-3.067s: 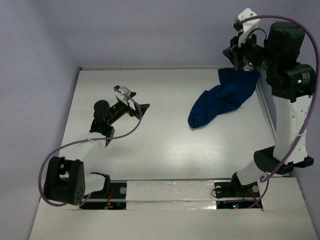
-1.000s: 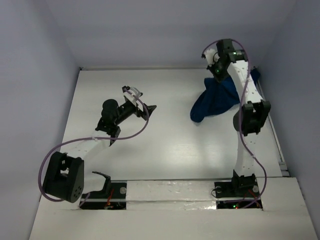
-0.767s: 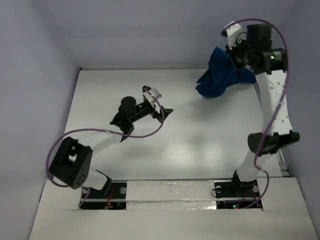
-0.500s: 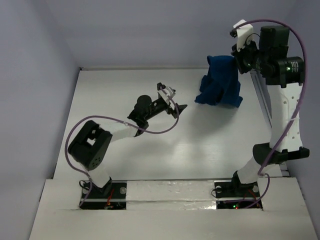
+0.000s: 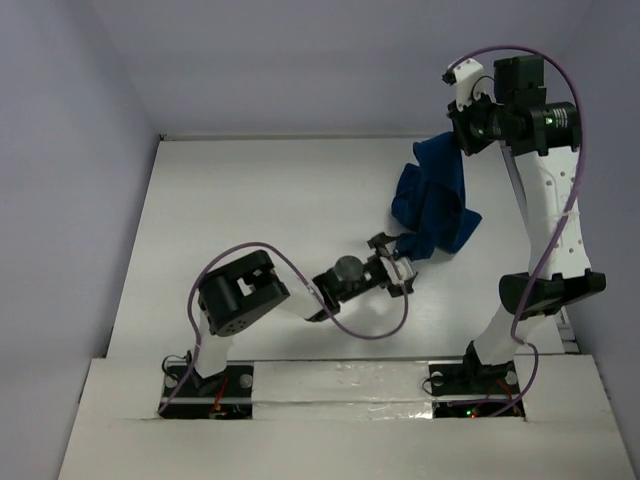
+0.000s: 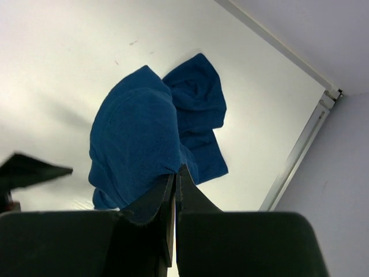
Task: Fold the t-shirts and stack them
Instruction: Move the tshirt to the center of the board, then flatten out the tshirt
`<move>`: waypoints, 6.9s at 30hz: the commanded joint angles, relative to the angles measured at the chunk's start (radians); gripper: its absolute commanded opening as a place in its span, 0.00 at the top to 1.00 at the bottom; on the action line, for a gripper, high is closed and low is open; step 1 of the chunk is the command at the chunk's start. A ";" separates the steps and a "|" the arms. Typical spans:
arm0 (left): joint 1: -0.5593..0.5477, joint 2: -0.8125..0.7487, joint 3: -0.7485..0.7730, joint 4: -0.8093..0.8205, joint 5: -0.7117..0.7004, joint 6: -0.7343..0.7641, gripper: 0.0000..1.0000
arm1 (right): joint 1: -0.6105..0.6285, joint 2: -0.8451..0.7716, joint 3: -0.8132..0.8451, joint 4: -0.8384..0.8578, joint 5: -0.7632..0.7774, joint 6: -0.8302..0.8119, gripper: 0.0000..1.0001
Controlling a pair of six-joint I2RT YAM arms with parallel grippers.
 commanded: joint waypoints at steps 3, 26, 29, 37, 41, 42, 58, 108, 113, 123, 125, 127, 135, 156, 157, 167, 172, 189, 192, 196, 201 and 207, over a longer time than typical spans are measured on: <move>-0.139 0.097 0.076 0.443 -0.301 0.369 0.01 | 0.001 0.013 0.073 0.019 0.002 0.041 1.00; -0.112 0.307 0.483 0.552 -0.677 1.031 0.04 | 0.001 0.004 -0.034 0.058 -0.074 0.032 1.00; -0.099 0.280 0.458 0.512 -0.660 0.958 0.75 | 0.001 0.009 -0.005 0.038 -0.099 0.043 1.00; -0.031 0.039 0.336 0.226 -0.601 0.599 1.00 | 0.001 -0.023 -0.020 0.034 -0.096 0.028 1.00; 0.083 -0.160 0.309 -0.066 -0.479 0.220 1.00 | 0.001 -0.034 -0.009 0.030 -0.126 0.029 1.00; 0.106 -0.221 0.303 -0.136 -0.431 0.187 1.00 | 0.001 -0.039 -0.012 0.031 -0.137 0.026 1.00; 0.594 -0.733 0.291 -0.715 0.266 -0.252 1.00 | 0.001 -0.327 -0.275 0.320 -0.412 0.061 1.00; 0.803 -0.467 0.226 -0.871 0.651 -0.153 1.00 | 0.103 0.101 -0.361 0.269 -0.193 -0.076 0.43; 0.803 -0.507 0.171 -0.874 0.637 -0.141 1.00 | 0.221 -0.163 -0.658 0.247 -0.137 -0.147 0.43; 0.803 -0.616 0.087 -0.921 0.610 -0.091 1.00 | 0.289 -0.263 -1.005 0.226 0.064 -0.135 0.44; 0.803 -0.627 0.071 -0.919 0.610 -0.094 1.00 | 0.289 -0.228 -1.022 0.226 0.068 -0.115 0.44; 0.803 -0.636 0.059 -0.928 0.608 -0.094 1.00 | 0.303 -0.203 -1.042 0.225 0.047 -0.112 0.34; 0.803 -0.665 -0.034 -0.919 0.587 -0.080 1.00 | 0.439 -0.146 -1.068 0.237 0.012 -0.054 0.31; 0.821 -0.802 -0.140 -1.060 0.564 0.026 1.00 | 0.537 0.059 -1.031 0.360 0.110 0.074 0.38; 0.821 -0.817 -0.146 -1.095 0.562 0.037 1.00 | 0.537 0.069 -1.028 0.361 0.110 0.078 0.43; 0.849 -0.957 -0.219 -1.281 0.536 0.147 1.00 | 0.537 0.037 -1.014 0.369 0.150 0.092 1.00; 0.849 -0.928 -0.174 -1.435 0.547 0.202 1.00 | 0.505 -0.066 -1.005 0.341 0.203 0.092 1.00; 0.858 -0.983 -0.029 -1.403 0.356 0.149 0.01 | 0.421 -0.289 -1.072 0.280 0.194 0.071 1.00; 0.858 -0.871 0.048 -1.209 0.300 0.095 0.01 | 0.421 -0.281 -1.075 0.288 0.185 0.068 1.00; 0.858 -0.544 0.285 -1.120 0.370 -0.018 0.01 | 0.421 -0.289 -1.094 0.295 0.177 0.068 1.00; 0.787 -0.111 0.814 -1.242 0.400 -0.078 0.10 | 0.421 -0.296 -1.086 0.303 0.120 0.083 1.00; 0.674 0.380 1.347 -1.526 0.214 -0.035 0.06 | 0.421 -0.310 -1.083 0.295 0.094 0.095 1.00</move>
